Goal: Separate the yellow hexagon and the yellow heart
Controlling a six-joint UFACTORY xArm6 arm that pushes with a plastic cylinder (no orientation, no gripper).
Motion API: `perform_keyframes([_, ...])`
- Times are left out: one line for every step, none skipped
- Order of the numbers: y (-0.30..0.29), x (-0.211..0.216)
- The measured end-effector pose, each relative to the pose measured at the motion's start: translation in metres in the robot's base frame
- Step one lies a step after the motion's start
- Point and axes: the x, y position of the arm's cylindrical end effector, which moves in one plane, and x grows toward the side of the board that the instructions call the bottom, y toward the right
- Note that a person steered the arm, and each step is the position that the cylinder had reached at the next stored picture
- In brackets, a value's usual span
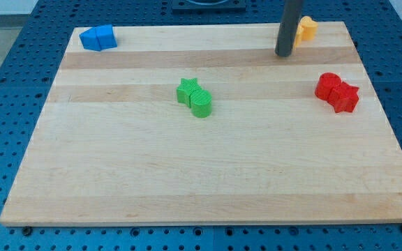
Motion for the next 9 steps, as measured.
perform_keyframes([0.061,0.008])
perform_keyframes([0.137,-0.03])
perform_keyframes([0.166,-0.089])
perform_keyframes([0.156,-0.105])
perform_keyframes([0.115,-0.099])
perform_keyframes([0.074,-0.08])
perform_keyframes([0.037,-0.067])
perform_keyframes([-0.001,-0.056])
perform_keyframes([-0.033,-0.05])
